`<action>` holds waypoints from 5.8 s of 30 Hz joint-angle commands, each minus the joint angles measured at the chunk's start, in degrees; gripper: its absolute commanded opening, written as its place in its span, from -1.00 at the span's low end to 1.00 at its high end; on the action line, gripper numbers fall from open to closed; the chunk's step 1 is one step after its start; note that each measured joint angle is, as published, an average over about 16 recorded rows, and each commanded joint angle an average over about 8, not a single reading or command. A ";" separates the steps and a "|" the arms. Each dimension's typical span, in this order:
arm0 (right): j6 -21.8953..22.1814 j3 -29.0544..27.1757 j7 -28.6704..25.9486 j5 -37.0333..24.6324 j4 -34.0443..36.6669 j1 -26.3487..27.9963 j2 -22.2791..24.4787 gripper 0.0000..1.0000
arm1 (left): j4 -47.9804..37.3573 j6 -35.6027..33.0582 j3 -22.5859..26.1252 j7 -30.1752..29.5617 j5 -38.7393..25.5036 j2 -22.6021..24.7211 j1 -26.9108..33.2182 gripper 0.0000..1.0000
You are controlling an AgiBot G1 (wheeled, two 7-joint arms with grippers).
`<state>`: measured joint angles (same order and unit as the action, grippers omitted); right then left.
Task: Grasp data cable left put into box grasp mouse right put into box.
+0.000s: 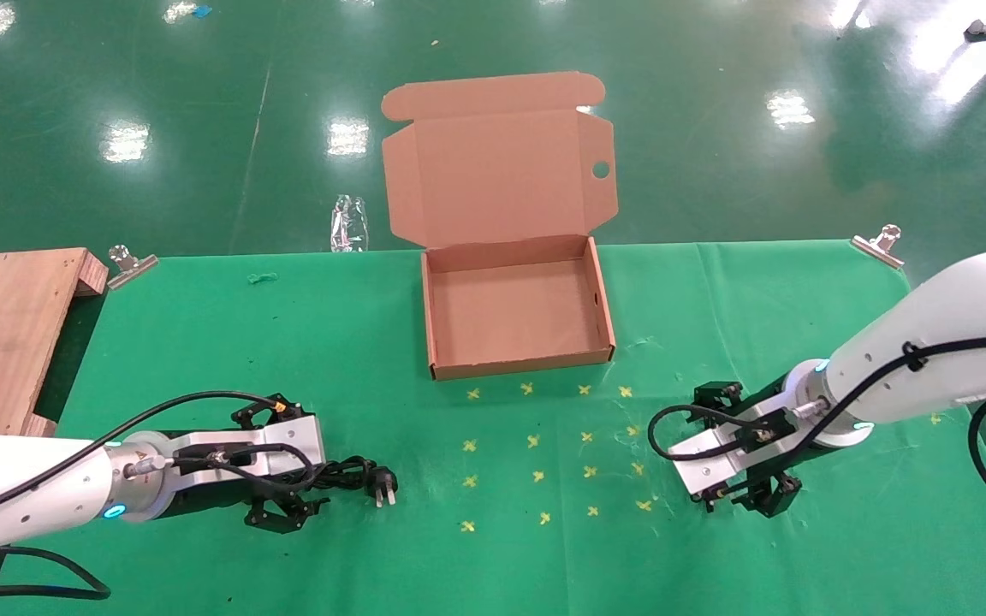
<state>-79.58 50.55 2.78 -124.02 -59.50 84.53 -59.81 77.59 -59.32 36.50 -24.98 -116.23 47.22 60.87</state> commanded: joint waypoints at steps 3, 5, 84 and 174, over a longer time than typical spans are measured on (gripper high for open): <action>1.02 0.41 1.36 -0.74 2.57 0.59 -1.21 0.09 | -0.01 0.00 0.00 0.00 -0.01 0.00 0.00 -0.12; 1.23 0.50 1.53 -0.92 3.02 0.71 -1.41 -0.41 | -0.01 0.00 0.00 0.00 -0.01 0.00 -0.01 -0.62; -4.80 -5.06 -7.01 -4.66 -12.90 13.92 8.92 -1.00 | -3.30 1.98 -1.54 7.65 8.16 14.88 15.06 -1.00; 9.04 2.09 7.14 8.29 12.25 20.78 -16.79 1.00 | -19.77 31.16 7.93 -21.70 -24.26 13.97 18.30 1.00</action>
<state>-70.71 52.06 9.58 -114.51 -47.60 104.57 -75.95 57.81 -28.15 44.41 -46.69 -140.50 61.18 79.17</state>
